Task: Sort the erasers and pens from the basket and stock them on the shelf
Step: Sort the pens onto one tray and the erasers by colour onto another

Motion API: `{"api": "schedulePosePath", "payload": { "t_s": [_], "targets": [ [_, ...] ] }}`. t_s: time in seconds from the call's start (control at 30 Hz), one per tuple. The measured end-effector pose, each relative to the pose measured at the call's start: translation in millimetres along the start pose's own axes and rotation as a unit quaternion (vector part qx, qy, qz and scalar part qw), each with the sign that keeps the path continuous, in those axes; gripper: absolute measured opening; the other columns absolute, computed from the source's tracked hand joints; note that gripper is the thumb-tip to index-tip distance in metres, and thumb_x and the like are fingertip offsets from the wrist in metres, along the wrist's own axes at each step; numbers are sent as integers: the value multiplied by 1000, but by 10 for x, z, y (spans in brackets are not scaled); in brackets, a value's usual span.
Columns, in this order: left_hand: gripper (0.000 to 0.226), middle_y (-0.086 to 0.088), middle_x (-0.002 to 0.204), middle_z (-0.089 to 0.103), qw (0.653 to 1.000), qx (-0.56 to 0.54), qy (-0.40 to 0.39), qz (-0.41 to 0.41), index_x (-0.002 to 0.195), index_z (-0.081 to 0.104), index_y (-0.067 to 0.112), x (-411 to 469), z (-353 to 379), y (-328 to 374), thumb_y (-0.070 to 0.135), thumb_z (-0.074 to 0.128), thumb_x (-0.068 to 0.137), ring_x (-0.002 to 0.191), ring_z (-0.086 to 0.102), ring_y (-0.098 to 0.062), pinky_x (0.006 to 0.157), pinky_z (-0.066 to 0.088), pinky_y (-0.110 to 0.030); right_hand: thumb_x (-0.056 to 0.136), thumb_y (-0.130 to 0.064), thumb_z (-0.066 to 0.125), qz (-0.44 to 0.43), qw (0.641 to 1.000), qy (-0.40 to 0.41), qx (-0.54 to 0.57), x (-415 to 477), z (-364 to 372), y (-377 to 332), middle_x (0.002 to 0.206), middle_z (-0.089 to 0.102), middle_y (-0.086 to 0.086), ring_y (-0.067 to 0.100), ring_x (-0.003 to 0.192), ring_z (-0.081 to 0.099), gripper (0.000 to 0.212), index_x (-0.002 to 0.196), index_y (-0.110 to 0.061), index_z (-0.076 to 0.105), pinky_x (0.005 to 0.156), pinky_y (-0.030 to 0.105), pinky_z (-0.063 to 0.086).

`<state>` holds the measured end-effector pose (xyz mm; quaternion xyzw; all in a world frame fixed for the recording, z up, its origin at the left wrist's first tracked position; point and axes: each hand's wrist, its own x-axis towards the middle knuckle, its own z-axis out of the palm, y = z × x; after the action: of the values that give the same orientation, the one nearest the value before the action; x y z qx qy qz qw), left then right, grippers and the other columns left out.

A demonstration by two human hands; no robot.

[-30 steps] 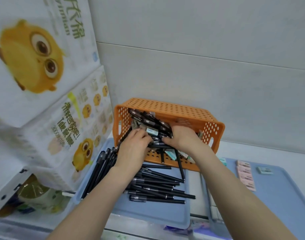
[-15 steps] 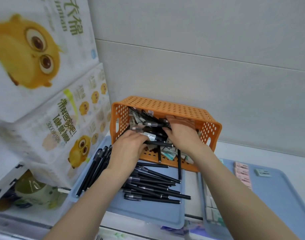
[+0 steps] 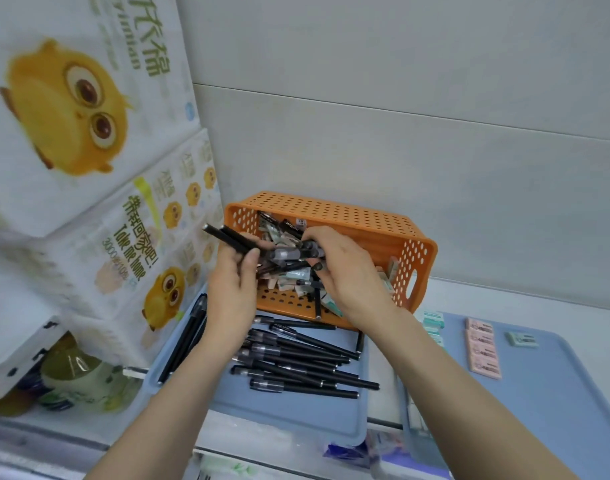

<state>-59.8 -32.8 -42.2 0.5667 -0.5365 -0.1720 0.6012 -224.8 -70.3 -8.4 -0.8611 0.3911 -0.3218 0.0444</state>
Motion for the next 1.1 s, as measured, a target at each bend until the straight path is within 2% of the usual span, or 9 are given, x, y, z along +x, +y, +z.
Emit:
{"api": "schedulePosePath", "payload": {
  "t_s": [0.17,0.3,0.43,0.53,0.7,0.83,0.97,1.03,1.1],
  "targets": [
    [13,8,79,61,998,-59,-19,-5,108,52,13,43,8,152,13,40,103,72,60,4,63,44,-9,87,0,61,15,998,53,29,7,-104,-74,116,64,5,23,101,62,45,130,-12,50,82,36,52],
    [12,10,75,51,993,61,-95,22,106,47,28,-22,43,72,26,36,103,65,50,-3,55,37,-20,98,-23,55,75,992,43,92,-75,-191,-73,89,55,-19,5,79,55,26,122,-18,48,65,18,40],
    [17,0,90,58,985,112,-132,15,107,44,24,-163,30,-9,38,37,101,77,56,-12,63,47,-37,99,-31,51,141,968,72,193,-225,-328,-11,75,61,-9,2,74,61,18,112,-18,49,69,14,44],
    [24,-8,84,56,986,99,-135,-8,104,44,15,-242,11,39,37,35,102,71,54,-18,61,44,-41,100,-24,52,176,939,104,277,-394,-351,19,76,64,-3,11,75,64,13,105,-12,54,79,20,48],
    [31,4,87,56,989,74,-129,-13,114,47,16,-366,37,55,43,38,101,74,55,-7,62,43,-26,100,-25,53,237,910,102,325,-766,-170,8,82,65,1,15,81,64,11,105,-16,53,85,41,51],
    [40,-17,83,60,989,58,-133,-12,119,47,16,-500,66,55,48,37,98,72,57,-31,68,46,-52,98,-27,57,251,910,109,312,-908,-61,-3,106,66,-13,3,104,62,33,129,-28,46,94,33,49],
    [33,13,89,62,990,46,-130,0,118,50,23,-582,57,58,47,42,96,78,59,-5,71,48,-34,96,-20,60,265,906,104,313,-941,25,9,114,66,-8,3,106,63,44,136,-25,41,98,32,50],
    [27,17,78,59,987,69,-141,19,109,52,27,-618,23,58,48,45,93,69,57,-1,58,43,-25,97,-18,58,257,912,104,303,-907,28,29,102,69,-4,6,99,66,36,130,-21,45,95,34,51],
    [27,19,77,54,973,126,-178,82,106,51,30,-650,-31,44,52,47,90,69,51,2,58,36,-16,98,-16,55,242,919,107,292,-832,-4,43,87,68,0,10,86,67,25,122,-19,47,87,33,52]
  ]
}}
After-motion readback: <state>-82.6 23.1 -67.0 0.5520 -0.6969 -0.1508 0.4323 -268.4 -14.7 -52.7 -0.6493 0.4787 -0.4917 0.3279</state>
